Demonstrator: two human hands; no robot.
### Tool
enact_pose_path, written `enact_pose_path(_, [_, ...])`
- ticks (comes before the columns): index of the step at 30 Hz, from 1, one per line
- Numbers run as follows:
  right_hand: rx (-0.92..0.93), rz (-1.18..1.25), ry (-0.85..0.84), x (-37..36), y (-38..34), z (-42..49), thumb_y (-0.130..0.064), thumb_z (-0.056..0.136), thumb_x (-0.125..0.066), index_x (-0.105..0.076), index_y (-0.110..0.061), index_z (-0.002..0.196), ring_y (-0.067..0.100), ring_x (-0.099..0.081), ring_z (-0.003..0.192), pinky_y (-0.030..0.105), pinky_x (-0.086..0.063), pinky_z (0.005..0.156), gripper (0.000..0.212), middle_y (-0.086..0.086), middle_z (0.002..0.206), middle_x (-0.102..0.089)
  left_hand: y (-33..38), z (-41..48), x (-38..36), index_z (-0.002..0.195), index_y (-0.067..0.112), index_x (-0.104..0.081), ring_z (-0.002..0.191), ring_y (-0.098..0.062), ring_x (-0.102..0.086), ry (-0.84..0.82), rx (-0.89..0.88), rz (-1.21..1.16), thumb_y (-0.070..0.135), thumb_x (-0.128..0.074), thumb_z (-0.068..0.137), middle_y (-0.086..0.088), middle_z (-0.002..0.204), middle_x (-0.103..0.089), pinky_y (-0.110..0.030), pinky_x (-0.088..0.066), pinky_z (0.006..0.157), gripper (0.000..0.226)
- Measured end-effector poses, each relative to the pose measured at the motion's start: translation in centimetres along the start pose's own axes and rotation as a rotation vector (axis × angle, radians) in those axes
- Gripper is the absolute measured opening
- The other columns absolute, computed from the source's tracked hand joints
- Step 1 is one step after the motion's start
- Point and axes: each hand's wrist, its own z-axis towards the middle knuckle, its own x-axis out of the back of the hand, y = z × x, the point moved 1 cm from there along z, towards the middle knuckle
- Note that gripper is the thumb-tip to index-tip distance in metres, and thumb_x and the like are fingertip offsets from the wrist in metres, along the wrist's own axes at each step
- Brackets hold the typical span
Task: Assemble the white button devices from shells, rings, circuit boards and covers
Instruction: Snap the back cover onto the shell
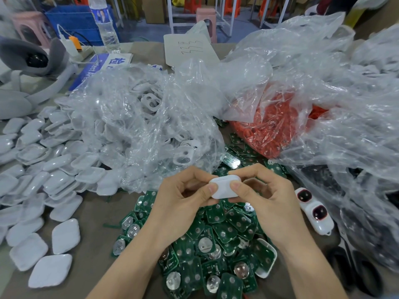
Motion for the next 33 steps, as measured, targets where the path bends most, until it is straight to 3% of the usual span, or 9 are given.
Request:
enact_pose_path(5, [0.039, -0.055, 0.032, -0.4, -0.1, -0.1, -0.003, 0.084, -0.069, -0.071, -0.015, 0.085, 0.026, -0.067, 0.079, 0.024, -0.055, 0.061, 0.013, 0.010, 0.087, -0.069, -0.1, -0.1, 0.1, 0.079, 0.021, -0.071, 0.082, -0.018, -0.073, 0.020, -0.014, 0.067, 0.022, -0.068, 0.082, -0.004, 0.087, -0.076, -0.023, -0.059, 0.068, 0.005])
enact_pose_path(11, [0.020, -0.070, 0.037, -0.4, -0.8, 0.2, -0.009, 0.084, -0.070, -0.074, -0.023, 0.086, 0.014, -0.066, 0.070, 0.019, -0.053, 0.060, 0.014, 0.001, 0.081, -0.071, -0.1, -0.2, -0.6, 0.100, 0.017, -0.067, 0.079, -0.021, -0.075, -0.076, -0.001, 0.086, 0.020, -0.065, 0.084, -0.005, 0.087, -0.076, -0.024, -0.059, 0.068, 0.016])
enact_pose_path(16, [-0.074, -0.048, -0.051, -0.1, -1.1, 0.5, -0.006, 0.078, -0.074, -0.075, -0.030, 0.091, 0.017, -0.071, 0.079, 0.024, -0.058, 0.074, 0.028, -0.001, 0.084, -0.074, -0.2, 0.0, -0.4, 0.101, 0.014, -0.064, 0.068, -0.023, -0.074, -0.061, 0.016, 0.051, 0.026, -0.062, 0.081, -0.007, 0.082, -0.075, -0.022, -0.058, 0.062, 0.023])
enact_pose_path(21, [-0.110, 0.076, -0.024, -0.2, -0.7, 0.4, 0.004, 0.078, -0.072, -0.074, -0.017, 0.086, 0.019, -0.071, 0.063, 0.020, -0.055, 0.062, 0.022, 0.008, 0.071, -0.071, -0.7, 0.0, -0.4, 0.102, 0.018, -0.062, 0.065, -0.022, -0.074, -0.062, -0.067, 0.155, 0.031, -0.058, 0.084, -0.004, 0.075, -0.075, -0.024, -0.058, 0.060, 0.022])
enact_pose_path(27, [-0.149, 0.133, -0.035, 0.0, -0.4, 0.5, -0.008, 0.078, -0.072, -0.076, -0.018, 0.087, 0.019, -0.071, 0.069, 0.022, -0.056, 0.067, 0.014, 0.009, 0.079, -0.072, -0.6, 0.2, -0.4, 0.106, 0.014, -0.060, 0.059, -0.024, -0.072, -0.118, -0.055, 0.113, 0.031, -0.053, 0.089, -0.009, 0.069, -0.072, -0.024, -0.056, 0.054, 0.025])
enact_pose_path(33, [-0.196, 0.215, -0.154, -0.2, -0.6, 0.8, -0.030, 0.074, -0.070, -0.069, -0.012, 0.090, 0.021, -0.056, 0.044, 0.024, -0.046, 0.040, 0.024, 0.013, 0.063, -0.064, -0.6, 0.0, -0.2, 0.105, 0.020, -0.063, 0.035, -0.011, -0.048, -0.082, -0.111, 0.184, 0.038, -0.045, 0.094, -0.002, 0.054, -0.061, -0.018, -0.038, 0.039, 0.028])
